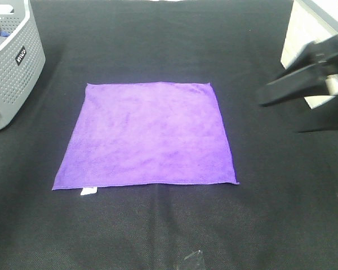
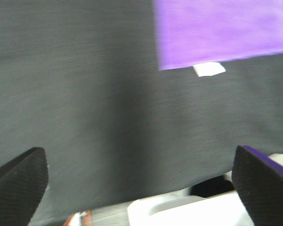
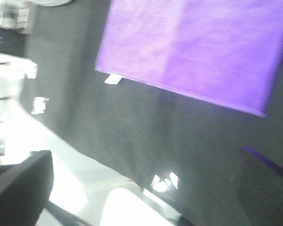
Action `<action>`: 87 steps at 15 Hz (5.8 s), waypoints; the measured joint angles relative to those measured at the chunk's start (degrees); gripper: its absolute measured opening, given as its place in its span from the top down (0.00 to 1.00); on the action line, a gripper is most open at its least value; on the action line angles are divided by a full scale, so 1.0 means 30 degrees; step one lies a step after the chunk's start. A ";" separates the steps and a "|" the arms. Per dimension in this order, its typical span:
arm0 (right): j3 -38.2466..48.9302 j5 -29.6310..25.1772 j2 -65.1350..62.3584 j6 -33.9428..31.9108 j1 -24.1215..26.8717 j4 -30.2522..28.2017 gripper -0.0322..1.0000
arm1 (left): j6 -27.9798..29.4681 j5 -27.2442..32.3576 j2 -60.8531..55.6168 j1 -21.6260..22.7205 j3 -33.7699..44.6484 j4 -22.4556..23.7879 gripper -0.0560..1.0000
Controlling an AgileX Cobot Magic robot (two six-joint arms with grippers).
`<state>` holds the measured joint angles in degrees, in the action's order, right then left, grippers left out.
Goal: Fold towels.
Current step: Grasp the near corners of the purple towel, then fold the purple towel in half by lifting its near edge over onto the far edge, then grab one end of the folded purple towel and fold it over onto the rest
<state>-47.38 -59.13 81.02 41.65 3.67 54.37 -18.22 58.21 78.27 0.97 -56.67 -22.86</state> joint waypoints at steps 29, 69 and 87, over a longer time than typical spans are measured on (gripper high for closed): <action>-0.1910 0.3915 1.1612 0.3380 0.0019 0.1642 0.06 | -1.3655 -0.0745 1.3617 0.2788 -0.0783 -1.0963 0.08; -1.4324 0.2712 1.3942 -0.5443 -0.5080 -0.3915 0.96 | -0.9225 -0.5844 1.2319 -0.1910 -0.6417 -0.8499 0.95; -2.6184 0.1127 2.1906 -0.8308 -0.5080 -0.6799 0.51 | -0.8289 -0.6532 1.9309 -0.1891 -1.5336 -0.7601 0.82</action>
<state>-125.94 -55.75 146.73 16.73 -11.57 33.98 -43.09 38.62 136.19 -4.70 -102.67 -45.66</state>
